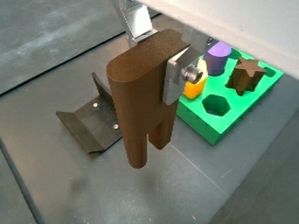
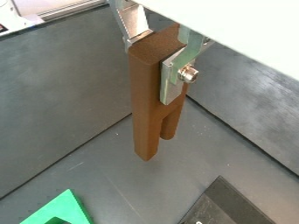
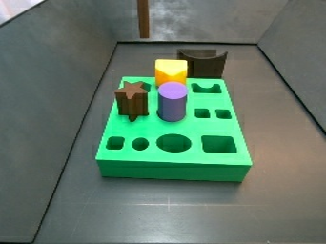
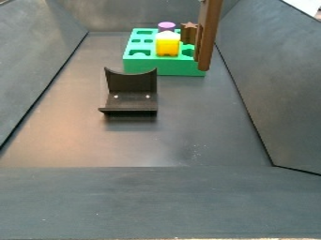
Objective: Pick up the square-circle object. Move up. Rotate the square-circle object. Place the square-circle object on the fixture. Regrasp the square-circle object. Move to above the board. Insert the square-circle object.
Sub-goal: Rotate the square-circle object.
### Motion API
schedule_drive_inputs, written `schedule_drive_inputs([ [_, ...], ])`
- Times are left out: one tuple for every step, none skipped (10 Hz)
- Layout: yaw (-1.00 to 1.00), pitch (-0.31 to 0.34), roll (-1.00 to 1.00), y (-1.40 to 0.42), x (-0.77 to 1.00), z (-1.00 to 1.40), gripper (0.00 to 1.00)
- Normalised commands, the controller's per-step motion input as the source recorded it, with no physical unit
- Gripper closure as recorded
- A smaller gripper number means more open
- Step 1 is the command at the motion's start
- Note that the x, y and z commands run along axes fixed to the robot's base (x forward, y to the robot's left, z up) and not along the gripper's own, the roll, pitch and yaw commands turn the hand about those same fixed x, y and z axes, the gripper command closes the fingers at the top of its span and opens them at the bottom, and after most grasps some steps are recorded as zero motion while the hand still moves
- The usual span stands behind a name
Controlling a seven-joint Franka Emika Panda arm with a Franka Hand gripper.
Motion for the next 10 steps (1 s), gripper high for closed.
schedule_drive_inputs([
  [-0.15,0.066,-0.34,0.00,0.00,-1.00,1.00],
  [-0.11,0.053,-0.33,0.00,0.01,-1.00,1.00],
  [-0.09,0.014,-0.29,0.02,0.03,-1.00,1.00],
  [-0.07,-0.010,-0.24,0.02,0.03,-1.00,1.00],
  [-0.06,-0.031,-0.21,0.02,0.03,-1.00,1.00],
  [-0.05,-0.043,-0.19,0.03,0.03,-1.00,1.00],
  [-0.05,-0.048,-0.18,0.03,0.03,-1.00,1.00],
  [-0.05,-0.048,-0.19,0.03,0.03,-0.79,1.00],
  [-0.05,-0.046,-0.20,0.02,0.03,-0.64,1.00],
  [-0.05,-0.048,-0.22,0.01,0.03,-0.45,1.00],
])
